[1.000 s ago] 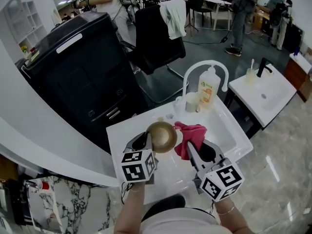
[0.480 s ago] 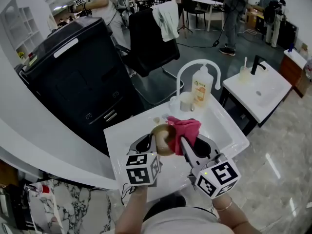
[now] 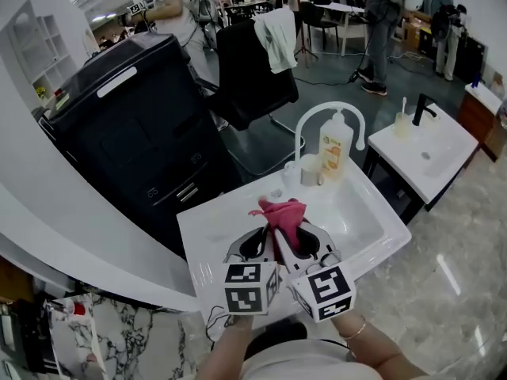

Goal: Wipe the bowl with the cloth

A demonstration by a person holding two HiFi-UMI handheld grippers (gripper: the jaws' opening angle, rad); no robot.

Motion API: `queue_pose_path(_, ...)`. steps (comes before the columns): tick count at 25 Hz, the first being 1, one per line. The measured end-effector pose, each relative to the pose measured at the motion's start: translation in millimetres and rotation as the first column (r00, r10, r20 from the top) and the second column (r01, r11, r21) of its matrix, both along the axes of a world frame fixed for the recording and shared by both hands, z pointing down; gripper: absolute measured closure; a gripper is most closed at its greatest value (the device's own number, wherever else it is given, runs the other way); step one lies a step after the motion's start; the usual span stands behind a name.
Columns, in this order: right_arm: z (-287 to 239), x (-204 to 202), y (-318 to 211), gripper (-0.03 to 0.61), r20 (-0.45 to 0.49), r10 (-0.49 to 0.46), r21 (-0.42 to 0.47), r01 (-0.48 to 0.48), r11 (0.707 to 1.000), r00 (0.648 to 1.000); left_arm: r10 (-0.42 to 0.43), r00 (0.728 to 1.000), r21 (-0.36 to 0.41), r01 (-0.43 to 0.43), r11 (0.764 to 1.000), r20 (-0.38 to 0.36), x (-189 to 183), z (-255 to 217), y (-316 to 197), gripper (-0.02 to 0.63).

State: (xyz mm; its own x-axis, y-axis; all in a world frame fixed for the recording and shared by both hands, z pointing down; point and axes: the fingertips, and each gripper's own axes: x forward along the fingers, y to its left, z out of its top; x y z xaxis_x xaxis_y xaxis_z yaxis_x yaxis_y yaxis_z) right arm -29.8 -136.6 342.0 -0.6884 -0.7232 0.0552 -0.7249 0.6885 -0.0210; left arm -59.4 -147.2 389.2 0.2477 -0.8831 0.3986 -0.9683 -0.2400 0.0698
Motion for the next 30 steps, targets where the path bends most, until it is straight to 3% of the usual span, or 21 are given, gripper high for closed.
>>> queue_pose_path(9, 22, -14, -10, 0.514, -0.153, 0.015, 0.011, -0.013, 1.000, 0.988, -0.006, 1.000, -0.031, 0.005, 1.000, -0.020, -7, 12, 0, 0.580)
queue_pose_path(14, 29, -1, -20, 0.514, -0.217, 0.081, 0.029, -0.076, 0.997, 0.973, -0.016, 0.999, -0.046, 0.014, 0.999, -0.030, -13, 18, -3, 0.581)
queue_pose_path(30, 25, 54, -38, 0.512, -0.153, 0.206, -0.021, -0.212, 0.977, 0.966, -0.071, 0.996, -0.066, 0.068, 0.996, -0.052, -35, 23, -17, 0.581)
